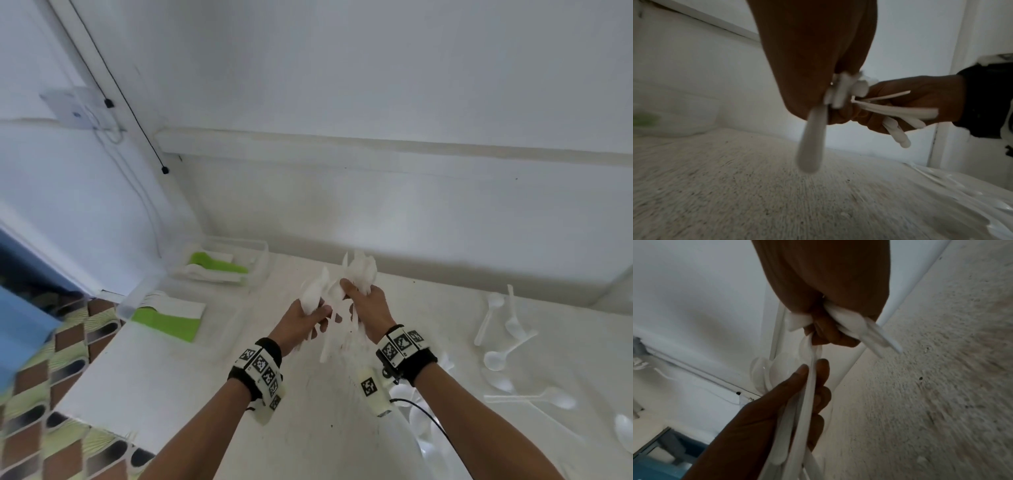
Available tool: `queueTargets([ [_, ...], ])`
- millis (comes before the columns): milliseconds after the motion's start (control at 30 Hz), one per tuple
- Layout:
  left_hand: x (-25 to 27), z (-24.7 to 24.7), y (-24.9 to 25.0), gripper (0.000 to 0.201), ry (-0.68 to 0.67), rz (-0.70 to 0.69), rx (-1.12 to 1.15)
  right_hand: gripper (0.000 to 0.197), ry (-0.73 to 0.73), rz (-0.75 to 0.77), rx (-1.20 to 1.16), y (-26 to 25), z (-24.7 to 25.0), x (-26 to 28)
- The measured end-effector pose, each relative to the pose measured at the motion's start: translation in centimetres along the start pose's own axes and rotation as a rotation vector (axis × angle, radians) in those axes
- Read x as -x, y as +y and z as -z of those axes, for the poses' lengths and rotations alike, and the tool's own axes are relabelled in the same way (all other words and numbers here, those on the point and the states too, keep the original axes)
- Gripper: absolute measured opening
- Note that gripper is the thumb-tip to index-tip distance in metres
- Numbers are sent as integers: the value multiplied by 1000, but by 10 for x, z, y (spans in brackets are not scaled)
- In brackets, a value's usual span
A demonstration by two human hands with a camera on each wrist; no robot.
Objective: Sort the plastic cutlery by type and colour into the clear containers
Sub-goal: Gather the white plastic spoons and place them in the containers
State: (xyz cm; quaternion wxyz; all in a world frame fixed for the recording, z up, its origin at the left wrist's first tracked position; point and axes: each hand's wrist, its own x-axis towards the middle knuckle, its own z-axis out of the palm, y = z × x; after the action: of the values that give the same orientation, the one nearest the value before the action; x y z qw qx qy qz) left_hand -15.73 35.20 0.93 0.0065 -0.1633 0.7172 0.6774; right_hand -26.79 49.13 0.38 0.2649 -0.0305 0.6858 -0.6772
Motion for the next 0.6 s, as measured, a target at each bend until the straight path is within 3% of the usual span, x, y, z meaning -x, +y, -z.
queueTargets([
  [133, -2, 3, -1, 21, -17, -21, 64, 32, 120, -28, 51, 0, -5, -10],
  [267, -8, 1, -2, 20, 51, -43, 66, 28, 200, -22, 71, -6, -17, -17],
  [400, -18, 18, 1, 26, 77, -58, 62, 35, 107, -83, -125, -8, -39, -24],
  [600, -19, 52, 4, 30, -30, -45, -32, 32, 49, -240, -384, -23, -80, -21],
])
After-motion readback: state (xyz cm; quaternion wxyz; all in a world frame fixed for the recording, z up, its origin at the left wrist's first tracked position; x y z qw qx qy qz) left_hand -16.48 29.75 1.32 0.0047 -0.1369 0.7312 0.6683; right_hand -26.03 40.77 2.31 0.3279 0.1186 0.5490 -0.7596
